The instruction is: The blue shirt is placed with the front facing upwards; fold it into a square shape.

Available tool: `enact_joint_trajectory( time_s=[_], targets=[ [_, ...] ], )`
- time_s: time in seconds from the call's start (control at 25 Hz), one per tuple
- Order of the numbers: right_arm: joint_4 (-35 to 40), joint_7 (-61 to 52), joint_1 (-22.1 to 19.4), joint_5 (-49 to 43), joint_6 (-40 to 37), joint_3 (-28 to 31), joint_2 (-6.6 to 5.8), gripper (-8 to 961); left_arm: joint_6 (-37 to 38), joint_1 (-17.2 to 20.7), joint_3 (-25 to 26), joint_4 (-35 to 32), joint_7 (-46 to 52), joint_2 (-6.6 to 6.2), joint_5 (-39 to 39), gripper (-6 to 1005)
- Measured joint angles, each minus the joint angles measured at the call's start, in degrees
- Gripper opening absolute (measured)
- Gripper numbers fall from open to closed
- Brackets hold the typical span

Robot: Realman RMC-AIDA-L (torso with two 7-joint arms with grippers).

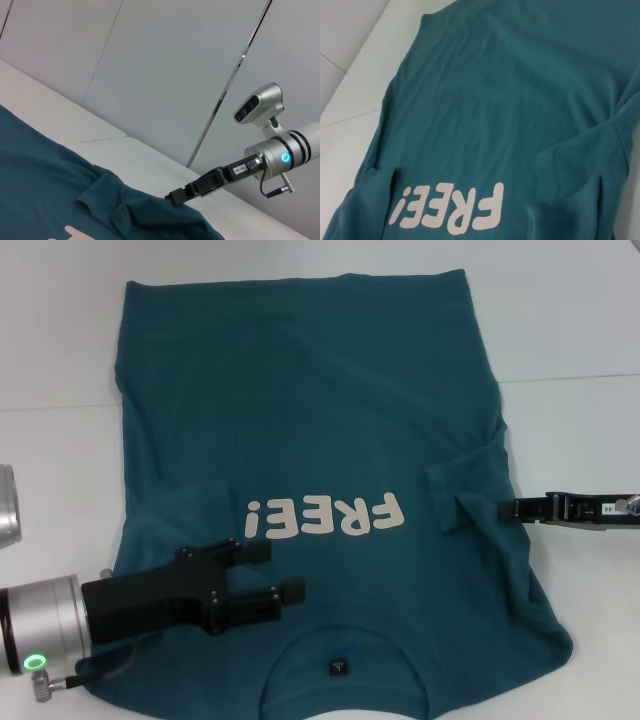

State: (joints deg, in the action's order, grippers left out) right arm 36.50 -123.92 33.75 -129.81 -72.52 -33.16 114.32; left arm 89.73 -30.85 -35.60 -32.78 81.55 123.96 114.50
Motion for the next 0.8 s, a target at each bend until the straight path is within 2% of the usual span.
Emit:
enact_joint_trajectory(
  time_s=[0.08,0.2,0.4,0.64,0.8],
  targets=[
    [-0.2,0.0,0.0,0.0,0.3,0.0,0.09,592,0.0,0.0,0.0,0.0,0.0,-0.04,0.1,855],
    [0.0,0.0,-0.1,0.0,0.2,0.0,0.31,342,0.1,0.0,0.0,0.0,0.0,-0.04,0.1,855],
    [0.4,0.4,-0.1,0.1,-0.6,0.3,0.56,131,0.1,0.1,0.1,0.0,0.0,-0.04,0.1,855],
    [1.5,0.6,0.2,1.2,-2.3,0.1,0.73,31,0.2,0.1,0.1,-0.1,-0.1,-0.04,0.1,854],
    [1.4,1.9,1.0,1.7,-3.7,-0.2,1.06,32,0.1,-0.2,0.1,-0.1,-0.1,-0.04,0.1,853]
  ],
)
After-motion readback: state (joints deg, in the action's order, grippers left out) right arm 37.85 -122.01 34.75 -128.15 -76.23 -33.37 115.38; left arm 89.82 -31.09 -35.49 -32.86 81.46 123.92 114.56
